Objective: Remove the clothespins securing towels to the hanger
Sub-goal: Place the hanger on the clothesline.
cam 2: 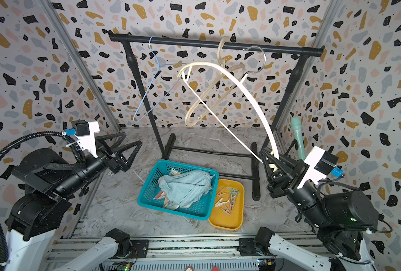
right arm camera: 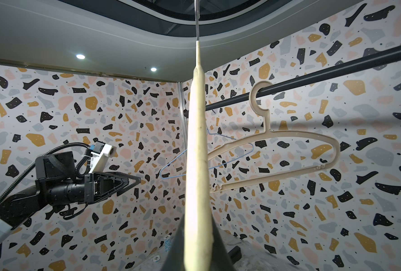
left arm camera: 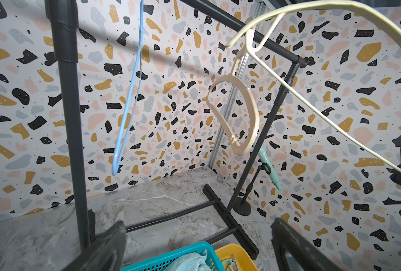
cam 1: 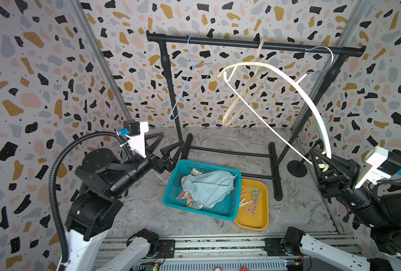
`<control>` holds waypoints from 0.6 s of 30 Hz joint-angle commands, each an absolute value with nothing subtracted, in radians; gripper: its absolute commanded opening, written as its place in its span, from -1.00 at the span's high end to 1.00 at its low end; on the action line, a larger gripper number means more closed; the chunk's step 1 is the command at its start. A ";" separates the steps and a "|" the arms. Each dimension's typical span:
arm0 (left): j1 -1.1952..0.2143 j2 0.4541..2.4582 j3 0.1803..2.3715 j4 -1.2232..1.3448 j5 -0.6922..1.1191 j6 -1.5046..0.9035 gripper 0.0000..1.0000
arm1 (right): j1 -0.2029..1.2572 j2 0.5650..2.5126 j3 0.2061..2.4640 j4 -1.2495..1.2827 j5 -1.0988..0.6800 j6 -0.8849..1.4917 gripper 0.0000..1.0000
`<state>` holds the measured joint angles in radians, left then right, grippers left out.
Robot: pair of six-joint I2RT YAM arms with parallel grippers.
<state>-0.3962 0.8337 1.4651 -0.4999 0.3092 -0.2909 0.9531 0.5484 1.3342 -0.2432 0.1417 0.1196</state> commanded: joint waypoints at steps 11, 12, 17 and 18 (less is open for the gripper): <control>-0.392 0.848 1.432 -0.416 0.328 -0.313 -0.93 | 0.891 0.495 1.391 -0.281 0.279 0.091 1.00; -0.393 0.849 1.432 -0.416 0.329 -0.312 -0.93 | 0.881 0.496 1.391 -0.284 0.277 0.091 1.00; -0.393 0.853 1.427 -0.413 0.329 -0.311 -0.93 | 0.871 0.490 1.394 -0.289 0.277 0.086 1.00; -0.392 0.853 1.426 -0.414 0.328 -0.311 -0.93 | 0.871 0.487 1.396 -0.291 0.278 0.086 1.00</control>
